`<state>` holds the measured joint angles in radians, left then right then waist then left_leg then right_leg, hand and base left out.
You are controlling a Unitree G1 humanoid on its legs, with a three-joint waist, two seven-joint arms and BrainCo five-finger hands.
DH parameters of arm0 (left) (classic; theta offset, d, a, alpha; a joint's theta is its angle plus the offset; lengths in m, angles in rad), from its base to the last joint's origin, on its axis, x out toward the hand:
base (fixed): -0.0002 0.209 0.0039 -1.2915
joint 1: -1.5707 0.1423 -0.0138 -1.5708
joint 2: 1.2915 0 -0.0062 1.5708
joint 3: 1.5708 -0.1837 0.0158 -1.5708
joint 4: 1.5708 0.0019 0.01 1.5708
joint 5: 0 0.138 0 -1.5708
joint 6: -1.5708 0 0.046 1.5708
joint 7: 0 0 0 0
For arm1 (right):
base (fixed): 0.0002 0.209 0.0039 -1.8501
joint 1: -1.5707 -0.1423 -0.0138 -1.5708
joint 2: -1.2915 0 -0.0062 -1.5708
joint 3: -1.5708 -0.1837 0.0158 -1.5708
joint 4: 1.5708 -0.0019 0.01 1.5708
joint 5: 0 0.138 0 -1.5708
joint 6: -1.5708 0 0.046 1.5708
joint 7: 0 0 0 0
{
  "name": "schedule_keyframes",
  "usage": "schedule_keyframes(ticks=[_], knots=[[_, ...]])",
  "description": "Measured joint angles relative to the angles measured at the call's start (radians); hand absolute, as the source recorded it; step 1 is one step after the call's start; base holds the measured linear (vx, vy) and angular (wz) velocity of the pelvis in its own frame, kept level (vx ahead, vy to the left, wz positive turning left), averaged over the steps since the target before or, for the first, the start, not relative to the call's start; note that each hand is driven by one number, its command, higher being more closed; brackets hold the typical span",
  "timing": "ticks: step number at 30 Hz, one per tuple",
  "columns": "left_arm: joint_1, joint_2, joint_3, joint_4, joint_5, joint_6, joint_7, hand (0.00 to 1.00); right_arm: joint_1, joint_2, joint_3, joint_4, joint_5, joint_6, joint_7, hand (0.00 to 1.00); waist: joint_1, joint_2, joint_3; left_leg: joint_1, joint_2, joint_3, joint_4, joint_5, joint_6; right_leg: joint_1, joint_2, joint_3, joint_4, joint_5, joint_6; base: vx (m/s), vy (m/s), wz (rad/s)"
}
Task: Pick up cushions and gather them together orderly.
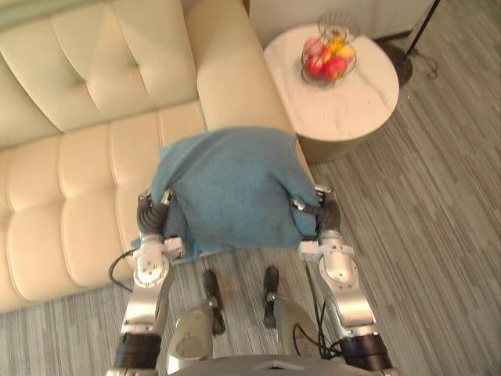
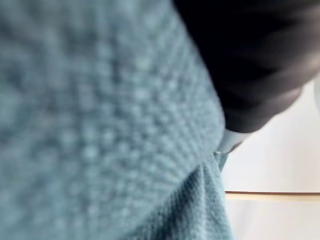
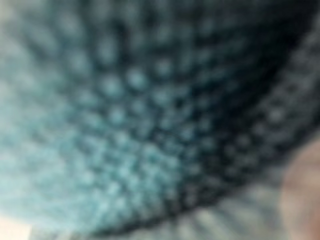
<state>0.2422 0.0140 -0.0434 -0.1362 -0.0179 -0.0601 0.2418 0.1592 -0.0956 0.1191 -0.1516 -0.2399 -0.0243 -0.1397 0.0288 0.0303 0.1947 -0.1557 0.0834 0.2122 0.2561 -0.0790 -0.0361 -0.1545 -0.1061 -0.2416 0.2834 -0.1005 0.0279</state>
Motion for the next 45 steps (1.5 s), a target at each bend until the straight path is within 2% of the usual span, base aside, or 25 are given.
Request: schedule_keyframes(ticks=[3,5,8,10,11,12,13,15,16,17,18,19,21,24,26,27,28,33,34,36,38,39,40,41,45], knots=[[0.022,-0.003,-0.001,-0.011,-0.003,0.004,-0.008,1.00,0.000,-0.017,0.005,0.000,-0.002,0.000,-0.001,1.00,0.004,0.001,0.000,-0.087,0.015,-0.036,0.155,-0.032,-0.019,0.013,-0.018,-0.052,0.029,-0.029,-0.004,-0.08,0.059,0.50],[0.026,-0.001,-0.007,-0.011,-0.015,0.009,-0.010,1.00,-0.004,-0.038,0.008,-0.007,-0.002,0.002,-0.003,1.00,0.018,0.003,-0.007,-0.149,0.064,-0.012,0.269,-0.098,0.035,0.014,-0.046,-0.097,0.027,-0.032,-0.011,-0.12,0.184,0.59],[0.025,0.011,-0.008,-0.006,-0.021,0.010,-0.015,1.00,-0.016,-0.040,0.008,-0.006,-0.003,0.004,-0.006,1.00,0.016,-0.021,-0.017,-0.174,0.148,0.015,0.236,-0.116,0.037,0.013,-0.118,-0.118,0.010,-0.010,0.025,0.00,0.287,0.54],[0.025,0.014,-0.024,-0.004,-0.022,0.010,-0.014,1.00,-0.019,-0.045,0.002,0.005,-0.003,0.004,-0.018,1.00,0.014,-0.017,-0.041,-0.173,0.188,0.011,0.123,-0.096,0.005,0.012,-0.159,-0.129,-0.025,0.016,0.077,0.09,0.460,0.45],[0.020,0.020,-0.038,0.012,-0.024,0.010,-0.013,1.00,-0.027,-0.048,-0.006,0.035,-0.005,0.005,-0.023,1.00,0.010,-0.003,-0.066,-0.174,0.207,0.043,0.093,-0.045,-0.065,0.018,-0.180,-0.127,-0.057,0.026,0.113,0.13,0.418,0.35],[0.012,0.025,-0.043,0.027,-0.026,0.010,-0.013,1.00,-0.032,-0.048,-0.006,0.054,-0.007,0.005,-0.024,1.00,0.006,-0.006,-0.070,-0.177,0.193,0.057,0.093,-0.003,-0.077,0.027,-0.194,-0.118,-0.073,0.029,0.121,0.17,0.519,0.48],[-0.003,0.040,-0.049,0.056,-0.028,0.010,-0.013,1.00,-0.037,-0.037,-0.005,0.089,-0.025,0.007,-0.024,1.00,0.003,-0.034,-0.077,-0.189,0.144,0.072,0.126,0.006,-0.047,0.044,-0.231,-0.090,-0.105,0.042,0.130,0.20,0.495,0.43],[-0.009,0.068,-0.049,0.085,-0.028,0.010,-0.007,1.00,-0.044,-0.021,-0.003,0.119,-0.043,0.011,-0.021,1.00,0.012,-0.054,-0.087,-0.228,0.105,0.096,0.259,-0.094,-0.003,0.048,-0.283,-0.040,-0.106,0.106,0.129,0.21,0.489,0.08],[-0.009,0.080,-0.046,0.095,-0.028,0.014,-0.005,1.00,-0.060,-0.006,-0.001,0.144,-0.044,0.015,-0.017,1.00,0.018,-0.054,-0.087,-0.226,0.097,0.120,0.300,-0.134,0.022,0.023,-0.310,-0.011,-0.060,0.129,0.115,0.19,0.507,-0.34],[-0.012,0.092,-0.045,0.107,-0.028,0.018,-0.005,1.00,-0.074,0.008,0.000,0.169,-0.047,0.025,-0.015,1.00,0.024,-0.055,-0.086,-0.212,0.083,0.146,0.307,-0.154,0.043,-0.026,-0.336,0.013,0.020,0.150,0.071,0.21,0.562,-0.36],[-0.012,0.102,-0.045,0.111,-0.028,0.024,-0.005,1.00,-0.082,0.012,0.007,0.194,-0.056,0.034,-0.015,1.00,0.022,-0.052,-0.083,-0.189,0.071,0.164,0.295,-0.166,0.064,-0.088,-0.356,0.018,0.147,0.149,-0.018,0.17,0.426,-0.28],[-0.010,0.106,-0.045,0.111,-0.028,0.027,-0.006,1.00,-0.083,0.012,0.011,0.206,-0.060,0.034,-0.015,1.00,0.022,-0.052,-0.083,-0.176,0.067,0.172,0.285,-0.169,0.069,-0.114,-0.359,0.018,0.206,0.136,-0.050,0.18,0.323,-0.28],[-0.002,0.123,-0.043,0.111,-0.027,0.039,-0.006,1.00,-0.076,0.022,0.023,0.221,-0.064,0.043,-0.014,1.00,0.017,-0.054,-0.070,-0.088,0.054,0.191,0.224,-0.175,0.079,-0.188,-0.276,0.034,0.434,0.005,-0.041,0.16,0.204,-0.29],[-0.005,0.125,-0.044,0.110,-0.020,0.039,-0.015,1.00,-0.067,0.028,0.021,0.200,-0.060,0.040,-0.015,1.00,-0.008,-0.057,-0.056,-0.036,0.036,0.205,0.160,-0.187,0.088,-0.251,-0.092,0.061,0.417,-0.106,0.021,0.10,0.061,-0.14],[-0.019,0.124,-0.047,0.110,-0.019,0.039,-0.029,1.00,-0.071,0.021,0.015,0.201,-0.059,0.040,-0.017,1.00,-0.020,-0.070,-0.058,-0.035,0.020,0.206,0.133,-0.187,0.088,-0.285,-0.025,0.051,0.284,-0.100,0.020,0.13,-0.015,0.09],[-0.026,0.125,-0.057,0.110,-0.017,0.040,-0.036,1.00,-0.069,0.000,0.015,0.201,-0.058,0.039,-0.019,1.00,-0.052,-0.076,-0.060,-0.035,-0.009,0.187,0.115,-0.190,0.063,-0.282,0.018,0.076,0.127,-0.021,-0.022,0.22,-0.064,0.58],[-0.031,0.120,-0.073,0.111,-0.016,0.043,-0.036,1.00,-0.063,-0.020,0.015,0.202,-0.056,0.039,-0.023,1.00,-0.070,-0.064,-0.053,-0.038,-0.018,0.155,0.126,-0.200,0.053,-0.266,0.031,0.103,0.114,0.043,-0.046,0.25,-0.071,0.63],[-0.067,0.054,-0.083,0.110,-0.007,0.049,-0.048,1.00,-0.041,-0.064,-0.009,0.138,-0.042,0.048,-0.023,1.00,-0.048,-0.004,-0.021,-0.070,0.028,0.085,0.237,-0.192,0.018,-0.202,0.045,0.028,0.090,0.017,-0.060,0.24,-0.048,0.32],[-0.075,0.040,-0.082,0.110,-0.009,0.050,-0.048,1.00,-0.028,-0.079,-0.014,0.076,-0.041,0.050,-0.024,1.00,-0.038,0.012,-0.009,-0.118,0.069,0.086,0.396,-0.175,0.022,-0.153,0.053,0.016,0.060,0.016,-0.061,0.18,0.005,0.07],[-0.077,0.038,-0.082,0.107,-0.018,0.051,-0.049,1.00,-0.010,-0.079,-0.015,0.001,-0.037,0.050,-0.042,1.00,-0.011,0.010,-0.008,-0.170,0.100,0.078,0.509,-0.179,0.041,-0.112,0.051,0.025,0.041,0.015,-0.062,0.12,0.087,-0.20],[-0.091,0.040,-0.073,0.071,-0.019,0.050,-0.049,1.00,-0.010,-0.070,-0.015,-0.077,-0.033,0.045,-0.056,1.00,0.003,0.010,-0.008,-0.167,0.104,0.017,0.398,-0.208,0.040,-0.132,0.051,0.034,0.051,0.014,-0.058,0.04,0.156,-0.30],[-0.112,0.044,-0.071,0.052,-0.019,0.048,-0.048,1.00,-0.028,-0.067,-0.015,-0.091,-0.032,0.043,-0.061,1.00,0.002,0.013,-0.010,-0.137,0.110,-0.006,0.245,-0.197,-0.004,-0.166,0.056,0.039,0.067,0.016,-0.040,-0.03,0.142,-0.13],[-0.122,0.048,-0.069,0.053,-0.019,0.048,-0.048,1.00,-0.028,-0.060,-0.015,-0.085,-0.032,0.042,-0.061,1.00,0.004,0.003,-0.009,-0.134,0.099,-0.001,0.229,-0.193,-0.020,-0.178,0.053,0.052,0.072,0.018,-0.028,-0.07,0.200,-0.25],[-0.127,0.056,-0.067,0.051,-0.019,0.048,-0.045,1.00,-0.027,-0.033,-0.015,-0.081,-0.032,0.043,-0.061,1.00,0.014,-0.025,-0.020,-0.130,0.079,0.029,0.198,-0.169,-0.013,-0.194,0.041,0.079,0.053,0.036,-0.012,-0.06,0.163,-0.34],[-0.098,0.069,-0.068,0.031,-0.019,0.048,-0.047,1.00,-0.011,-0.001,-0.014,-0.081,-0.032,0.043,-0.058,1.00,0.015,-0.027,-0.021,-0.106,0.069,0.094,0.194,-0.170,-0.004,-0.171,0.048,0.147,-0.042,0.110,0.011,-0.05,0.129,-0.44]])
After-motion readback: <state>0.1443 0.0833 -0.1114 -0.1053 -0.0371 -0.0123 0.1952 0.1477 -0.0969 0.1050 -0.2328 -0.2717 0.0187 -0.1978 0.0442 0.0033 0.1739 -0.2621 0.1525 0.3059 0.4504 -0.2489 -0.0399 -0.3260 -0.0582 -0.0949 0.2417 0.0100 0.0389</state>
